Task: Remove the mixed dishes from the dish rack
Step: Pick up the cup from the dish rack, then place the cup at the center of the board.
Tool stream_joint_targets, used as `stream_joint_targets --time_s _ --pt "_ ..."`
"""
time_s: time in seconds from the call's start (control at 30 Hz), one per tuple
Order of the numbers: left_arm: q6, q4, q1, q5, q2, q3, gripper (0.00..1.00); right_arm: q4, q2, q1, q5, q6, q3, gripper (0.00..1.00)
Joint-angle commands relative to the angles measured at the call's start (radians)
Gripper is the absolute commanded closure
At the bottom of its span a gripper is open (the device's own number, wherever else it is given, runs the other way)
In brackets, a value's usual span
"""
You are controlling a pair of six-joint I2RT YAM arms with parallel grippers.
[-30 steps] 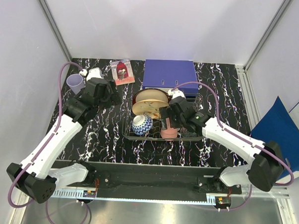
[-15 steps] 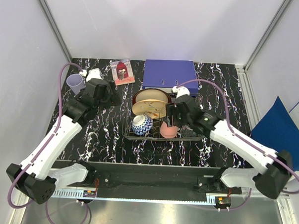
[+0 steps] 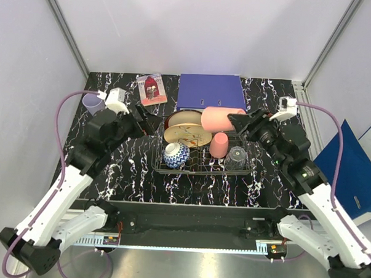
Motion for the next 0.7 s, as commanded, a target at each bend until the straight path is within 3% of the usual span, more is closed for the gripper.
stream_joint_targets --time_s 0.0,0.03,0.07,0.13,0.37,0.67 --pt "-0.096 0.422 0.002 0.278 -0.086 -0.079 0.01 0.493 -0.015 -0.229 -0.447 0.428 -0.196 1.0" --pt "-0.136 0.47 0.007 0.308 -0.091 -0.106 0.01 0.691 0.026 -0.259 -0.5 0.501 -0.23 1.0" --pt "-0.157 0.511 0.008 0.372 -0.091 -0.117 0.01 0.792 0.054 -0.274 -0.543 0.609 -0.276 1.0" --pt "-0.214 0.614 0.01 0.425 -0.077 -0.137 0.01 0.984 0.132 -0.277 -0.603 0.662 -0.29 1.0" --pt "-0.337 0.841 0.01 0.556 0.007 -0.175 0.11 1.029 0.206 -0.273 -0.648 0.67 -0.258 1.0" --pt "-0.398 0.929 0.004 0.58 0.107 -0.179 0.14 1.031 0.25 -0.237 -0.668 0.627 -0.235 1.0"
